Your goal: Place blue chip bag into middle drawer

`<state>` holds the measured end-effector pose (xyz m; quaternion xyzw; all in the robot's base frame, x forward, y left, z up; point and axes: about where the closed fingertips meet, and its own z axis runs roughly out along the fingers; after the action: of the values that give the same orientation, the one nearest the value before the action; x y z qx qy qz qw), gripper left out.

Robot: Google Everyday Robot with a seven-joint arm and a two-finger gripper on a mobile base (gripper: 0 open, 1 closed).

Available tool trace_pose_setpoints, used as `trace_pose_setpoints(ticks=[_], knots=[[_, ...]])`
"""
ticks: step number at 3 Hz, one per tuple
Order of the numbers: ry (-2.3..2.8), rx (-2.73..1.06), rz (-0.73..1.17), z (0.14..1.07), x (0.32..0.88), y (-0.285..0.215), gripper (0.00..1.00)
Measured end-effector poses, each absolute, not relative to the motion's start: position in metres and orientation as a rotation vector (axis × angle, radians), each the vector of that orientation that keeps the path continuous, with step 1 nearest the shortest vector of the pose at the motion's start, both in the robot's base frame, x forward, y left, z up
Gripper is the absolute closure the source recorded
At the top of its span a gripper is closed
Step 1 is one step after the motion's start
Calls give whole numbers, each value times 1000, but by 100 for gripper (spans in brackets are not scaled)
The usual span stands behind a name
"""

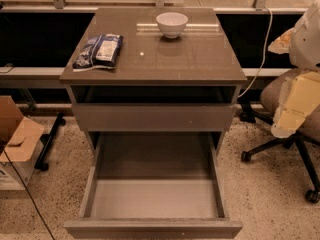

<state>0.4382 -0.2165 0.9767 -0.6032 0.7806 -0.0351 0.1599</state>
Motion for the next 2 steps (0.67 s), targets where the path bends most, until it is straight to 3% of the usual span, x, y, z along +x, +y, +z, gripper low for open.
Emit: trace_pose_setpoints(ticks=[2], knots=[[2190,-1640,-41,969,441,-188,0]])
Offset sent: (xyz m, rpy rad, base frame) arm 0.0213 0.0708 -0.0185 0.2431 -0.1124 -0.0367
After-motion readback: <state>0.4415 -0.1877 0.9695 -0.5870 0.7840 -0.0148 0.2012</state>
